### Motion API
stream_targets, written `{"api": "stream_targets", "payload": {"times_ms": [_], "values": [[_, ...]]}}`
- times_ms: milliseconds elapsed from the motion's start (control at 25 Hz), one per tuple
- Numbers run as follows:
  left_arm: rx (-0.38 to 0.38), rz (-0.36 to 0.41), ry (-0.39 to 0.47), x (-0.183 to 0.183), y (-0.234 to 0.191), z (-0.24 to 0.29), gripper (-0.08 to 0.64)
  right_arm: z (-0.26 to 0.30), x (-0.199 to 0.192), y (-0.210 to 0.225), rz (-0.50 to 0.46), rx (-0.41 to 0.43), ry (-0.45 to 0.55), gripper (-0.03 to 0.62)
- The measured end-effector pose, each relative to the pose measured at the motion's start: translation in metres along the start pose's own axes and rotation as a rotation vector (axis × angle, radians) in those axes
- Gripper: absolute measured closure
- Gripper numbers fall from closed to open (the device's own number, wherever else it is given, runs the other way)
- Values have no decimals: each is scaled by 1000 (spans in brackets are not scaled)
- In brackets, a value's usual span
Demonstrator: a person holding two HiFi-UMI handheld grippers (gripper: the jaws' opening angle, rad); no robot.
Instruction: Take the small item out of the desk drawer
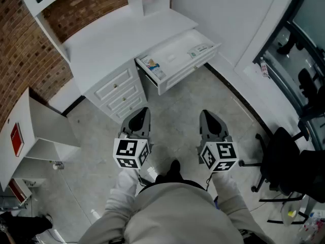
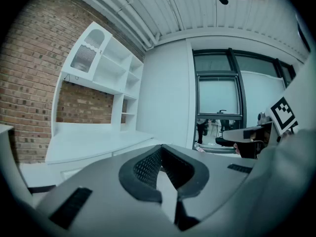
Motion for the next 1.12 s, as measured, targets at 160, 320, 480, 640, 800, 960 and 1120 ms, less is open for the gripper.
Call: {"api": "stream_targets", "payload": {"times_ms": [160, 320, 480, 640, 800, 960, 1120], "values": [[20, 5, 11, 3, 2, 16, 541, 7, 6, 18, 30, -4, 29, 565], [34, 10, 18, 7, 3, 31, 541, 13, 6, 38, 64, -21, 38, 565], [49, 18, 24, 11, 4, 44, 541, 19, 7, 51, 64, -25, 41, 565], [63, 42, 33, 16, 7, 52, 540, 22, 12, 61, 58, -29, 51, 565], [50, 48, 34, 21, 8, 66, 527, 30, 15, 66, 67, -20, 54, 565], [34, 58, 37, 28, 5, 82, 445, 40, 15, 71, 76, -26, 51, 565], [14, 72, 34, 31, 1, 103, 418, 56, 16, 81, 94, -39, 53, 565]]}}
Point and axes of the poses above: the fingertips, and each gripper's own axes: z forward along the fingers, y to its right, x out of its top, the point moved 3 cm from there along -z, backward along the fingers, and after that the axes turned 5 degrees about -z, right-handed, at the moved point
